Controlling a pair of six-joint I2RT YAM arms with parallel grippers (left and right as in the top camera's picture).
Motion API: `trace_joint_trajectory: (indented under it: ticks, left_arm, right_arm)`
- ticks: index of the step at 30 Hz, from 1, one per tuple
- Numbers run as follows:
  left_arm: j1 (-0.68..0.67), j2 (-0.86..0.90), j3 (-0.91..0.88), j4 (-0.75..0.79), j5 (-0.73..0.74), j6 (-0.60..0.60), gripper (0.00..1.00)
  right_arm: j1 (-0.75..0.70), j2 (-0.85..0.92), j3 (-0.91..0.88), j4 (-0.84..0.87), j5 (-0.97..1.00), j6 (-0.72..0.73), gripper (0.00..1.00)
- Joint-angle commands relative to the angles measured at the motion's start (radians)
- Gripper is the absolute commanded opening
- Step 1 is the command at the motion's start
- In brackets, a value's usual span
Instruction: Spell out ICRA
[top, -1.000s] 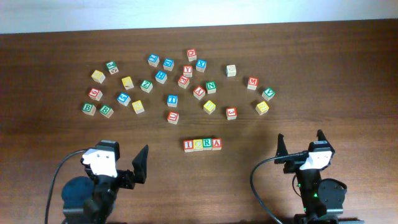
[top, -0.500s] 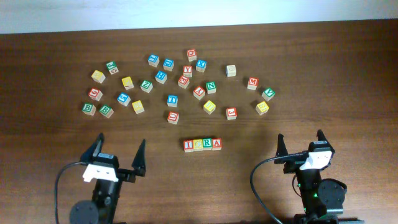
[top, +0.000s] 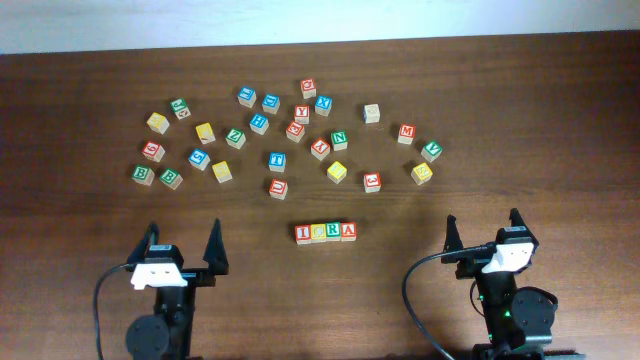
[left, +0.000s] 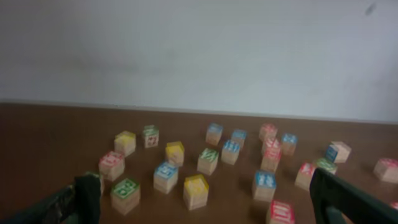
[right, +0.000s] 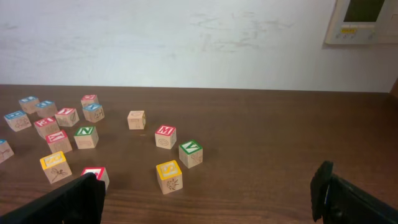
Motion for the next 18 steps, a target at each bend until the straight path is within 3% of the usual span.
trace_joint_trajectory:
  ticks: [1, 18]
  left_arm:
    - [-0.026, -0.008, -0.004, -0.092, -0.085, -0.008, 0.99]
    - [-0.046, -0.008, -0.004, -0.095, -0.077, 0.092, 0.99]
  right_arm:
    - [-0.007, -0.011, -0.009, -0.001, 0.005, 0.011, 0.98]
    - [-0.007, -0.011, -0.009, -0.001, 0.005, 0.011, 0.98]
